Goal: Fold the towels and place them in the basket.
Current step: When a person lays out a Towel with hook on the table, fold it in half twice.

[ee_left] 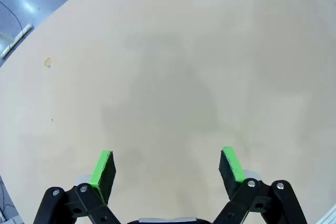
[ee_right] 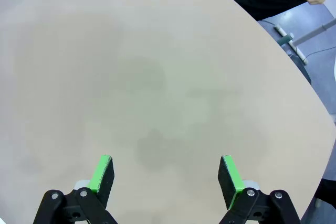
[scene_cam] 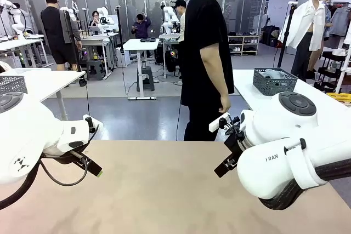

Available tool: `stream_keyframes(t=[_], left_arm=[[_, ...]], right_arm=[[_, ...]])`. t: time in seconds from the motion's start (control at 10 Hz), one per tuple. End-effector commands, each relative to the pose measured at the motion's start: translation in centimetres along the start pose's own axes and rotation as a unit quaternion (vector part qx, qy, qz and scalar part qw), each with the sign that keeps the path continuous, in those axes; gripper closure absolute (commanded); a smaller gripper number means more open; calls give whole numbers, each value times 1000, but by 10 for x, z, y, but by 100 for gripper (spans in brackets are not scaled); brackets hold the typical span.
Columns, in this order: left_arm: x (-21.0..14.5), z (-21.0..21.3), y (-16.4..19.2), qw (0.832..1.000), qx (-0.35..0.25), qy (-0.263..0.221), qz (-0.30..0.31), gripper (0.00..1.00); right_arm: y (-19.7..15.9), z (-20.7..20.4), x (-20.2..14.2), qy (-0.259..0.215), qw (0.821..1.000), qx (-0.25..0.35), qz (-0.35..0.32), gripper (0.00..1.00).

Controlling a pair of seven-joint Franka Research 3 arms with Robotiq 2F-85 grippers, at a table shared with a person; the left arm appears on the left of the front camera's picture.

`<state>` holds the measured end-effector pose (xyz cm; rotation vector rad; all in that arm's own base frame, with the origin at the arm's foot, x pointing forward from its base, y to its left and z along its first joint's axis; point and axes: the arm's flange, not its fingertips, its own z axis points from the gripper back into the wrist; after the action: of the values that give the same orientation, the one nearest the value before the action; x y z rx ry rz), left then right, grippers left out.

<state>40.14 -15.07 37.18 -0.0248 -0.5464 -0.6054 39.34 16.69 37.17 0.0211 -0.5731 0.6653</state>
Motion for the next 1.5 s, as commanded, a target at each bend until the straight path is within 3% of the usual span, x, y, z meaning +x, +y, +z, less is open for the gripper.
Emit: stream_keyframes(t=[0.0,0.3,0.4,0.6,0.9,1.1,1.4], left_arm=[[0,0,0,1000,0,0,0,0],[0,0,0,1000,0,0,0,0],[10,28,7,1000,8,1,-1,0],[33,123,30,997,-73,-3,19,0],[35,284,44,996,-82,14,-4,0],[3,372,57,999,-31,-10,41,0],[-66,448,68,992,-5,-69,108,0]], right_arm=[[0,0,0,0,1000,0,-1,0],[0,0,0,0,1000,0,0,0],[-17,26,15,-27,999,26,-16,0],[-67,102,40,-12,999,1,-39,0],[-136,231,36,-25,997,30,-64,0],[-167,307,7,-43,996,21,-81,0],[-184,389,-55,-116,988,-19,-101,0]])
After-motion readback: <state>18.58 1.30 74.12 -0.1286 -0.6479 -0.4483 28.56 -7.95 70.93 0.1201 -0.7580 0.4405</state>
